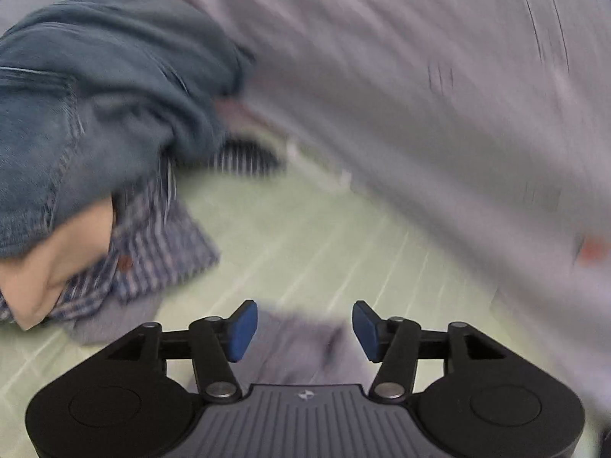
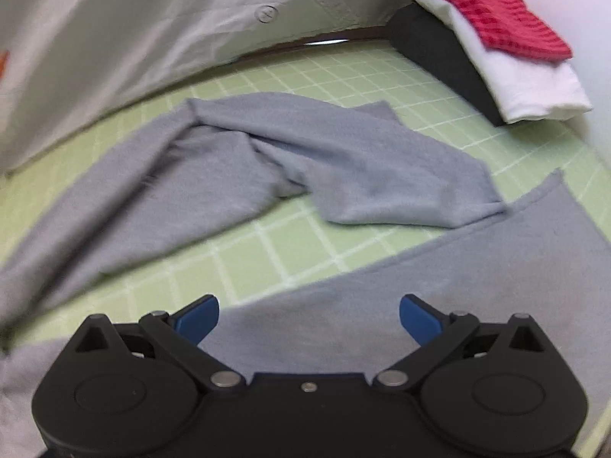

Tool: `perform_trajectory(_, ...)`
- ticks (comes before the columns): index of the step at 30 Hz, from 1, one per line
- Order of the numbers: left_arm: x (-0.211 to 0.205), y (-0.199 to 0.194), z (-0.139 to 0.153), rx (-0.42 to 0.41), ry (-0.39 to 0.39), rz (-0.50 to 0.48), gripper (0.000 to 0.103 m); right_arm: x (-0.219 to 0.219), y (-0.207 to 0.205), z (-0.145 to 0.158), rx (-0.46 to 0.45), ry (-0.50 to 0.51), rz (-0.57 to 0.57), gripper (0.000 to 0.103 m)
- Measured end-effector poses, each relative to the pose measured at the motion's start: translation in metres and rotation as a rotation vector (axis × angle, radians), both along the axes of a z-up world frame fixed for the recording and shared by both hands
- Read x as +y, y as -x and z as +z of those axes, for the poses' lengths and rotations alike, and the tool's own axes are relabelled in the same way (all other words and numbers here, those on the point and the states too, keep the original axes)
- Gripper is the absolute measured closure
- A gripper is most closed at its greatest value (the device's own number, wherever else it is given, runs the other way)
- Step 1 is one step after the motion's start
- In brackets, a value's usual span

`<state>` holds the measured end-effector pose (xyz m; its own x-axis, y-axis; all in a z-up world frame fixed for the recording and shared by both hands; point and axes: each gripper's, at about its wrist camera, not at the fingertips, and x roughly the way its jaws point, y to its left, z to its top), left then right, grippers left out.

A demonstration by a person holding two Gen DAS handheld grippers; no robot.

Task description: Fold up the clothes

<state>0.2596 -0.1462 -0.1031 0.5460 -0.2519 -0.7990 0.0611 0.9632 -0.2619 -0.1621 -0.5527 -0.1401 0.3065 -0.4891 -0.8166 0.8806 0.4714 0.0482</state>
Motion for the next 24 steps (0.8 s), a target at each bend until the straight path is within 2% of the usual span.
perform_trajectory(3,-0.005,0.011,-0.018,0.032,-0.12,-0.039,0.047,-0.005,-0.013,0.005,-0.127,-0.058,-0.022,0.005)
perform_trajectory(6,0.0,0.017,-0.029,0.05,-0.143,-0.048,0.045,-0.019,-0.024,0.006,-0.343,-0.182,-0.065,0.012)
perform_trajectory(8,0.003,0.019,-0.03,0.053,-0.152,-0.046,0.043,-0.031,-0.032,-0.003,-0.503,-0.33,-0.127,0.02)
perform_trajectory(10,0.002,0.022,-0.033,0.052,-0.172,-0.045,0.04,-0.038,-0.048,-0.015,-0.594,-0.454,-0.166,0.039)
perform_trajectory(12,-0.001,0.023,-0.037,0.05,-0.198,-0.045,0.038,-0.045,-0.065,-0.027,-0.676,-0.572,-0.2,0.052)
perform_trajectory(15,-0.003,0.022,-0.04,0.038,-0.238,-0.044,0.03,-0.042,-0.096,-0.032,-0.617,-0.601,-0.154,0.055)
perform_trajectory(17,-0.001,0.022,-0.04,0.035,-0.242,-0.03,0.03,-0.04,-0.115,-0.034,-0.574,-0.612,-0.122,0.06)
perform_trajectory(18,-0.001,0.021,-0.041,0.034,-0.245,-0.026,0.029,-0.039,-0.122,-0.034,-0.567,-0.619,-0.11,0.069)
perform_trajectory(19,0.0,0.021,-0.041,0.034,-0.247,-0.024,0.028,-0.039,-0.129,-0.035,-0.562,-0.626,-0.099,0.084)
perform_trajectory(21,0.0,0.02,-0.043,0.033,-0.253,-0.02,0.023,-0.045,-0.142,-0.034,-0.578,-0.655,-0.088,0.101)
perform_trajectory(24,0.001,0.018,-0.044,0.031,-0.262,-0.013,0.02,-0.063,-0.17,-0.024,-0.599,-0.649,-0.053,0.101)
